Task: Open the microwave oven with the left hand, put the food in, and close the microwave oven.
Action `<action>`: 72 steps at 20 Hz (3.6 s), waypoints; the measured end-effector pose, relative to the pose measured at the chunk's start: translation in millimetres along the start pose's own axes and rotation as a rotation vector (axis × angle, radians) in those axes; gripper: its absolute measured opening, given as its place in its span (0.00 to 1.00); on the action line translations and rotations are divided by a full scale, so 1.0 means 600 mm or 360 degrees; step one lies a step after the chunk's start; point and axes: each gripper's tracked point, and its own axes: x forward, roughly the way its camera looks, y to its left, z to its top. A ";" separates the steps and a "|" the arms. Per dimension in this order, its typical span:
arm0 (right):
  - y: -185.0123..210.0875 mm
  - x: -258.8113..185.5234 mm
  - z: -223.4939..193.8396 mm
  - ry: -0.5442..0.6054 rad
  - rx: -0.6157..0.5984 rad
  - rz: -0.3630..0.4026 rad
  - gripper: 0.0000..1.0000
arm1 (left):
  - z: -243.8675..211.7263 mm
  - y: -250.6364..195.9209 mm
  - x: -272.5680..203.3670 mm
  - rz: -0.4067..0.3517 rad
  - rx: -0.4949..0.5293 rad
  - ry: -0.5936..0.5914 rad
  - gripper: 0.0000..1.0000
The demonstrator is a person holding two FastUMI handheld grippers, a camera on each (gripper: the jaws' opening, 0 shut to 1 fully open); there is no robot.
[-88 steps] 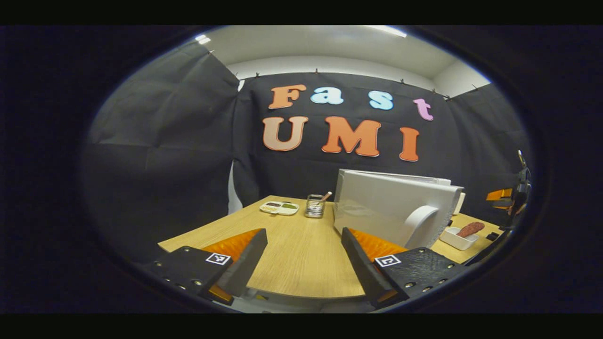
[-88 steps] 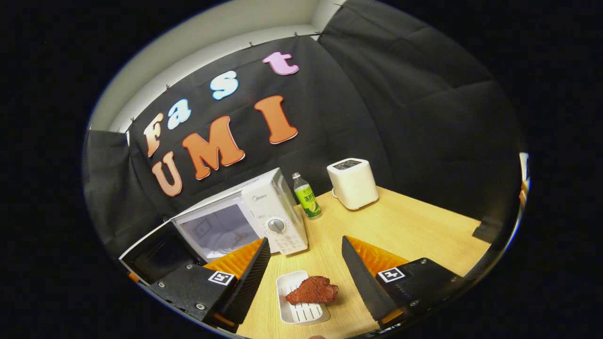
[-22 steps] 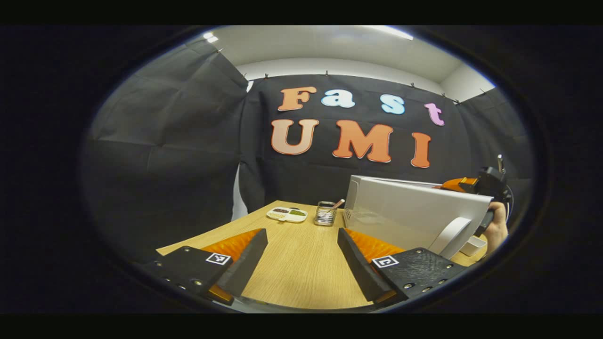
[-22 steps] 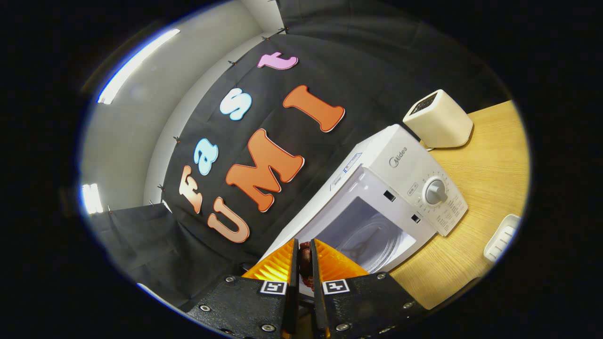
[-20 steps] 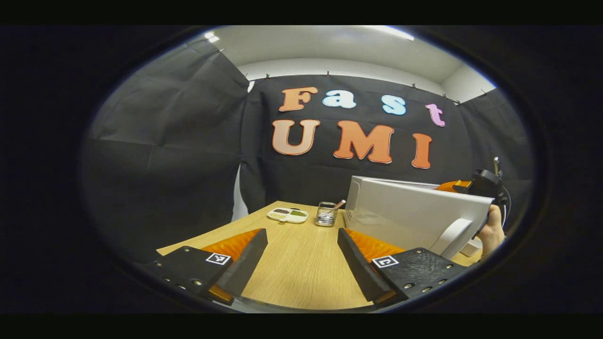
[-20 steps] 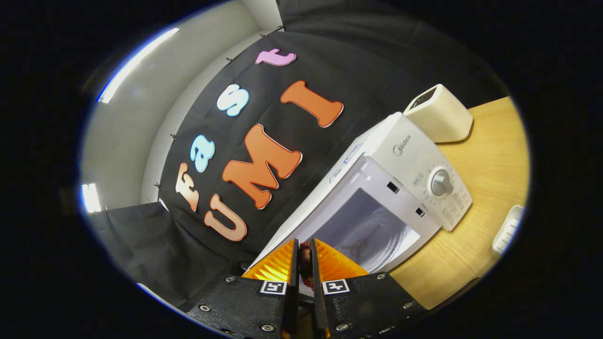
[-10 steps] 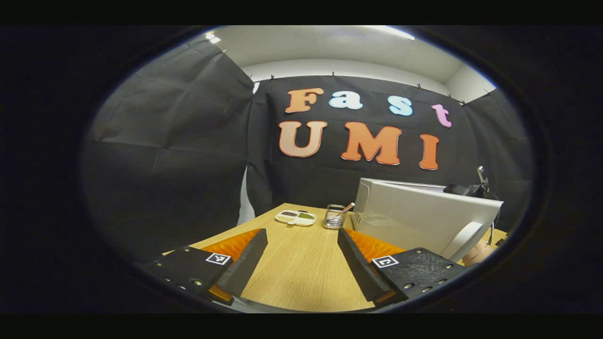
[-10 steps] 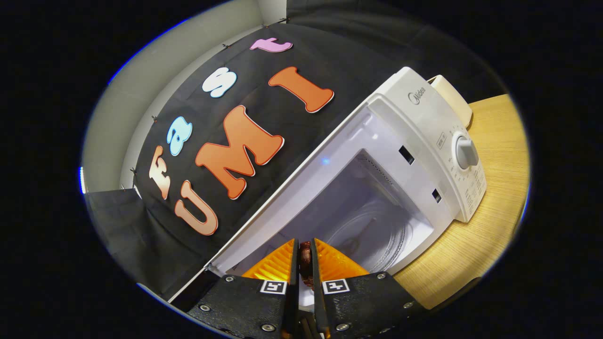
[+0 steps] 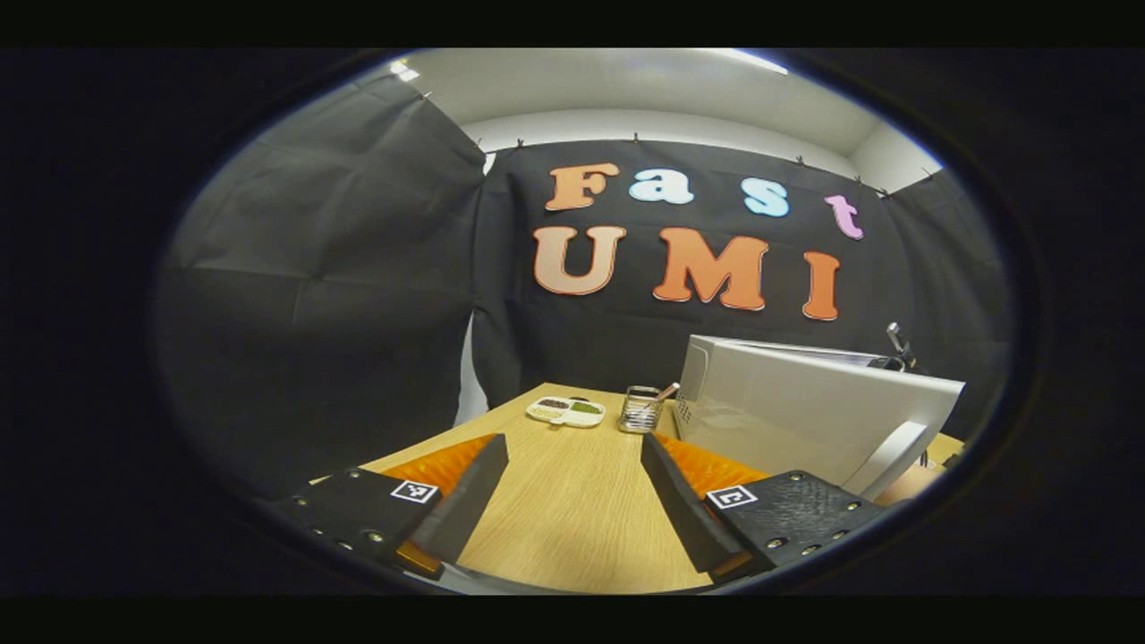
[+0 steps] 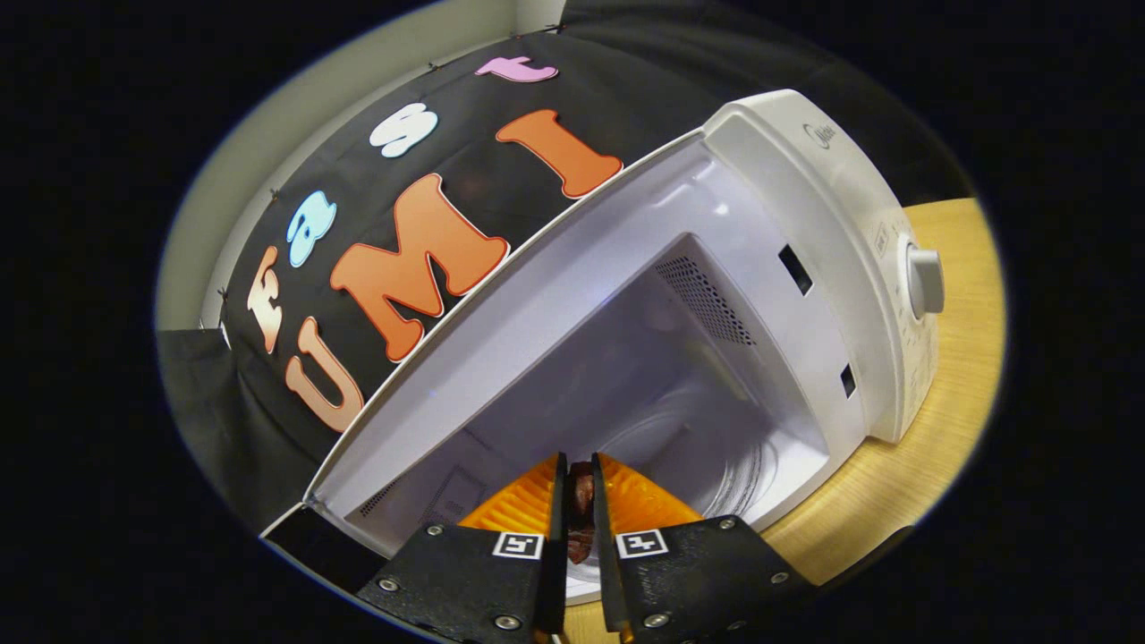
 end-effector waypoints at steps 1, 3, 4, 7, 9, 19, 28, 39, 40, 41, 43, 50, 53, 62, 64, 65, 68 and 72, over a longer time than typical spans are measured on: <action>-0.006 0.006 0.004 0.0000 -0.0071 -0.0013 0.16 | -0.002 -0.001 0.001 -0.0002 -0.0009 0.0004 0.92; -0.012 0.010 0.005 0.0041 -0.0196 -0.0030 0.20 | -0.007 -0.005 0.003 -0.0008 -0.0005 0.0010 0.92; -0.014 0.010 0.009 0.0045 -0.0238 -0.0038 0.24 | -0.009 -0.008 0.003 -0.0019 -0.0002 0.0020 0.92; -0.026 0.006 0.021 0.0031 -0.0400 -0.0059 0.45 | -0.010 -0.013 0.002 -0.0034 0.0002 0.0026 0.92; -0.039 -0.007 0.028 0.0050 -0.0499 -0.0091 0.69 | -0.009 -0.016 0.002 -0.0043 0.0006 0.0018 0.92; -0.028 -0.142 0.067 0.0100 -0.0903 0.0092 0.95 | -0.009 -0.058 -0.004 -0.0152 -0.0054 0.0013 0.92; -0.059 -0.286 0.173 0.0051 -0.1036 0.0179 0.95 | -0.018 -0.099 -0.009 -0.0194 -0.0033 0.0019 0.92; -0.158 -0.338 0.301 -0.0058 -0.1064 0.0163 0.95 | -0.041 -0.209 -0.014 -0.0218 -0.0004 0.0004 0.92; -0.171 -0.341 0.311 -0.0063 -0.1058 0.0160 0.95 | -0.044 -0.226 -0.014 -0.0240 0.0002 0.0017 0.92; -0.183 -0.344 0.322 -0.0072 -0.1053 0.0154 0.95 | -0.044 -0.243 -0.014 -0.0245 0.0005 0.0006 0.89; -0.210 -0.347 0.343 -0.0092 -0.1043 0.0139 0.95 | -0.043 -0.279 -0.008 -0.0282 0.0046 -0.0009 0.37; -0.303 -0.356 0.391 -0.0103 -0.1000 0.0052 0.95 | -0.063 -0.439 0.008 -0.0534 0.0132 0.0046 0.01; -0.334 -0.356 0.408 -0.0101 -0.0988 0.0021 0.95 | -0.061 -0.494 0.025 -0.0622 0.0131 0.0038 0.01; -0.344 -0.353 0.426 -0.0120 -0.0989 0.0020 0.95 | -0.049 -0.565 0.080 -0.0638 0.0187 0.0010 0.01; -0.342 -0.358 0.426 -0.0112 -0.1003 0.0021 0.95 | -0.050 -0.572 0.091 -0.0639 0.0157 0.0026 0.01; -0.340 -0.362 0.429 -0.0118 -0.1010 0.0023 0.95 | -0.052 -0.574 0.097 -0.0640 0.0146 0.0041 0.01; -0.334 -0.374 0.438 -0.0143 -0.1034 0.0012 0.95 | -0.053 -0.587 0.116 -0.0645 0.0152 0.0059 0.01; -0.331 -0.392 0.447 -0.0166 -0.1058 -0.0011 0.95 | -0.044 -0.600 0.148 -0.0636 0.0161 0.0052 0.01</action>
